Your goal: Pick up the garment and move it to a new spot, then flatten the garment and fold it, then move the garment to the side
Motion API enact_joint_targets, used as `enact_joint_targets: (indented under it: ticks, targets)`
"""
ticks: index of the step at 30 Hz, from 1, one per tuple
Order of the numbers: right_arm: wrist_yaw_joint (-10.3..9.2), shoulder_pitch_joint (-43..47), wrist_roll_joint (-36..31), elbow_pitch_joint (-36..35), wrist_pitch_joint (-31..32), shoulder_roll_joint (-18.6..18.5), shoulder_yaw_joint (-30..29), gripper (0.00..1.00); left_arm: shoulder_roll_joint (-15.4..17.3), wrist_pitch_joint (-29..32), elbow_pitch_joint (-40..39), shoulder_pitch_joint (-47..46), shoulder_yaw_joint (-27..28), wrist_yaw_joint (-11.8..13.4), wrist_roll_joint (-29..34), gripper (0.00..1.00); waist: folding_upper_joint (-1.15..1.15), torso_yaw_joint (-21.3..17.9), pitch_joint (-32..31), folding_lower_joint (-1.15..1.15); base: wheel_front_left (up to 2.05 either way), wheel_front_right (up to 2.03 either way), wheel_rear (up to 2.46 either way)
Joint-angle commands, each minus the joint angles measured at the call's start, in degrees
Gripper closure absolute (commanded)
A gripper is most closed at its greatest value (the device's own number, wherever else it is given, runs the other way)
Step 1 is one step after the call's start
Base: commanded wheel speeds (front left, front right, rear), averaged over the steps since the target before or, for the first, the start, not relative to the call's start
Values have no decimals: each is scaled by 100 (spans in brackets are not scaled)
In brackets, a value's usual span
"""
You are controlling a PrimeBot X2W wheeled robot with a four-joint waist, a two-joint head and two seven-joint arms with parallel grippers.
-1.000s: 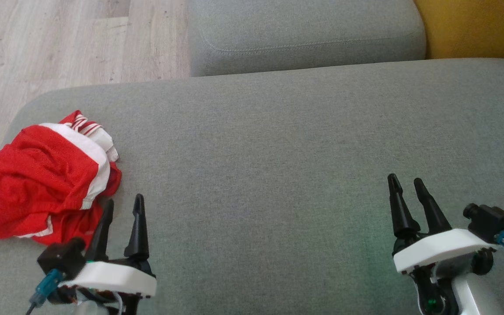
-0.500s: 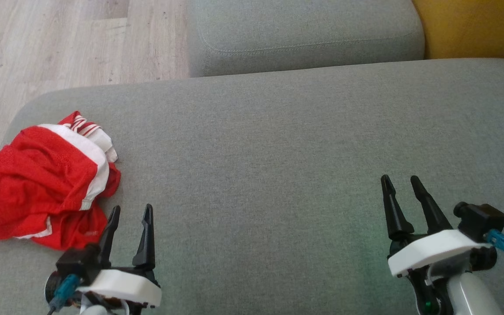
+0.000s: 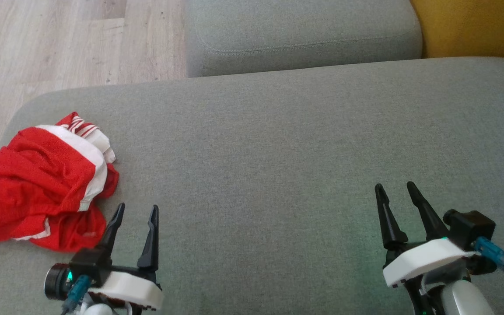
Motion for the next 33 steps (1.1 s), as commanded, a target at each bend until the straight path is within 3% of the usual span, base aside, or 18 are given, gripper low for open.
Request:
enact_joint_targets:
  ticks: [1,12,33]
  targets:
    - [62,-172,-153,-242,-51,-11,156,0,137,-73,-138,-328,125,49,151,0,0,0,0,0,0,0,0]
    - [70,-101,-587,-291,-57,-31,158,0,200,-191,-42,-326,69,197,619,0,0,-15,6,0,0,0,0]
    - [70,-108,-367,-154,-86,-31,-36,0,154,-44,38,-249,383,413,117,0,0,9,18,0,0,0,0]
